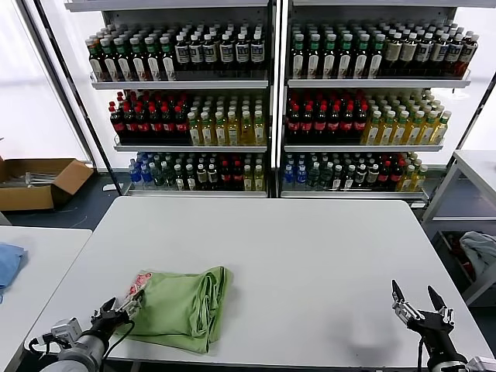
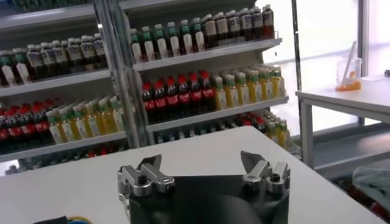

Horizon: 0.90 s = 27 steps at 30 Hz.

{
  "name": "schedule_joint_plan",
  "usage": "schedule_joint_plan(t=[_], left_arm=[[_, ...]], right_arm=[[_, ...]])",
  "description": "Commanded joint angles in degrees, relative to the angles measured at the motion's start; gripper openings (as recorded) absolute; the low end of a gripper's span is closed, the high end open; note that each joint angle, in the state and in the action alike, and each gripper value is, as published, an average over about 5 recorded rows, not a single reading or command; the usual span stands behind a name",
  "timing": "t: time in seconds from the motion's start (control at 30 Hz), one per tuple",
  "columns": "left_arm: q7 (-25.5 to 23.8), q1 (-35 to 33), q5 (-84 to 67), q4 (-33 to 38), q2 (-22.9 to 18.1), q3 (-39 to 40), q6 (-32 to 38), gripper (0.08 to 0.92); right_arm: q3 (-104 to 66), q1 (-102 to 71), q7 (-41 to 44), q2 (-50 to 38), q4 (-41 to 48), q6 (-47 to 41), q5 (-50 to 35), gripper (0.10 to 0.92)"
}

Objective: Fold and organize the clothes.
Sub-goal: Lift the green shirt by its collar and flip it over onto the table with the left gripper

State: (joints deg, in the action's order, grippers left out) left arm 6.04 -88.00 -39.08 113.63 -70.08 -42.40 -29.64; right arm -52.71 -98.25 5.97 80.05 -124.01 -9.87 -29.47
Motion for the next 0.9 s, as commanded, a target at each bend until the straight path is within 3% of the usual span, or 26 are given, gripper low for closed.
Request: schedule_joint_plan(t=[0.03, 0.3, 0.6, 0.73, 0.9], left_arm=[[-3.26, -1.39, 4.54, -1.4, -3.29, 3.1, 2.28, 0.679], [-4.07, -0.79, 7.29, -2.36, -4.77, 4.42, 4.56, 0.445], [-3.1, -1.8, 11.68, -0.4, -5.5, -1.42, 9.55, 0.212], [-4.27, -2.76, 10.98, 1.64, -2.87, -8.82, 9.35, 0.125], [-4.76, -3.28, 4.55, 0.87, 3.81, -21.09, 8.59, 0.12]], right_arm=[[1.24, 1.64, -0.16, -0.12, -0.51, -1.19, 0.51, 0.823], [2.15, 2.74, -0.18, -0.66, -0.33, -1.61, 0.72, 0.823], [2.35, 3.11, -0.02, -1.82, 1.03, -1.07, 0.47, 0.823], [3.61, 3.65, -0.53, -1.78, 1.21, -0.73, 0.47, 0.823], [5.5, 4.25, -0.69, -2.18, 1.5, -0.69, 0.82, 0.823]])
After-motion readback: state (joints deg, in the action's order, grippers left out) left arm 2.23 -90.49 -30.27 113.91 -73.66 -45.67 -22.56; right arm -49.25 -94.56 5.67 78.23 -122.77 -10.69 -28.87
